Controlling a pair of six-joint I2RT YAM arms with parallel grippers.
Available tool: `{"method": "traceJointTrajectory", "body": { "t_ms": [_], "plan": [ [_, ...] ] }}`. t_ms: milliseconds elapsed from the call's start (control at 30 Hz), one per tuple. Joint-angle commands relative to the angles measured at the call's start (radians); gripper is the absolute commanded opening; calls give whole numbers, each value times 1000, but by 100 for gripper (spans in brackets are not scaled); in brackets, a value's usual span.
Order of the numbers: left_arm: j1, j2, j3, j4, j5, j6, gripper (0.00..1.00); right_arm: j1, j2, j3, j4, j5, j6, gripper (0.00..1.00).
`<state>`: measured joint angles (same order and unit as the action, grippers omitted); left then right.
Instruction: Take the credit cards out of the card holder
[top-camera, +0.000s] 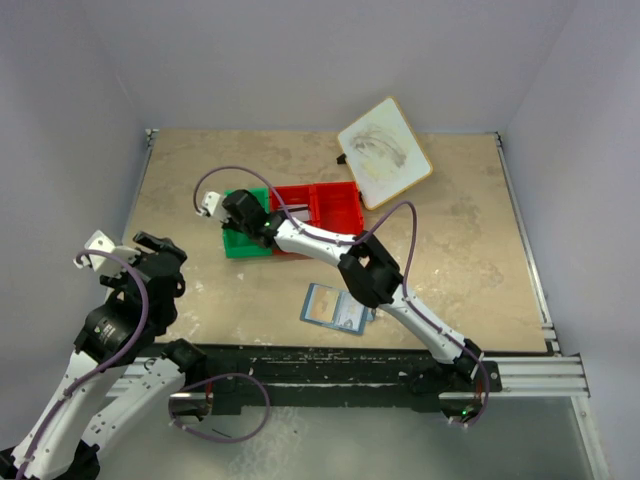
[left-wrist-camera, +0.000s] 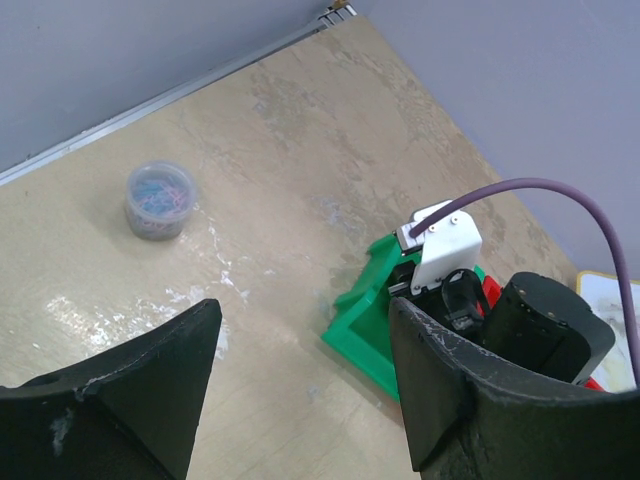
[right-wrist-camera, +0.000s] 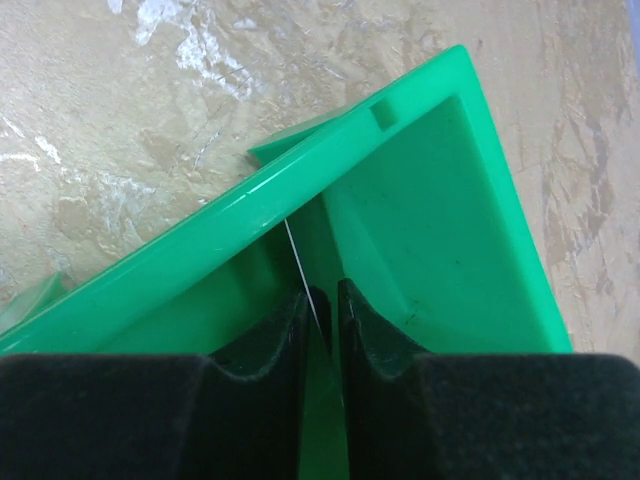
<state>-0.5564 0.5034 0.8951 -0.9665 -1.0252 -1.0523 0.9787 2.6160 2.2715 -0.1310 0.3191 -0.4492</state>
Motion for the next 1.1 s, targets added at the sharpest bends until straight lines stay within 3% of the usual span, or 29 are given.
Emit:
{"method": "traceJointTrajectory", "body": {
  "t_ms": [0, 133, 433, 567, 833, 933, 1067],
  "plan": [
    [6, -2, 9, 46, 10, 28, 66, -2, -12, -8, 15, -13, -28, 25],
    [5, 4, 6, 51, 22, 31, 66, -2, -25, -17, 16, 3, -36, 34],
    [6, 19, -1, 73, 58, 46, 67, -2, -81, -32, 21, 84, -16, 47],
    [6, 27, -5, 82, 71, 46, 66, -2, -53, -23, 21, 175, -38, 48],
    [6, 35, -11, 96, 80, 54, 66, -3, -38, -44, 12, 210, -64, 49],
    [6, 41, -12, 98, 86, 55, 66, -2, -48, -55, 13, 203, -68, 58],
    [5, 44, -18, 104, 98, 59, 66, -2, -72, -66, 15, 193, -63, 61]
  ]
}}
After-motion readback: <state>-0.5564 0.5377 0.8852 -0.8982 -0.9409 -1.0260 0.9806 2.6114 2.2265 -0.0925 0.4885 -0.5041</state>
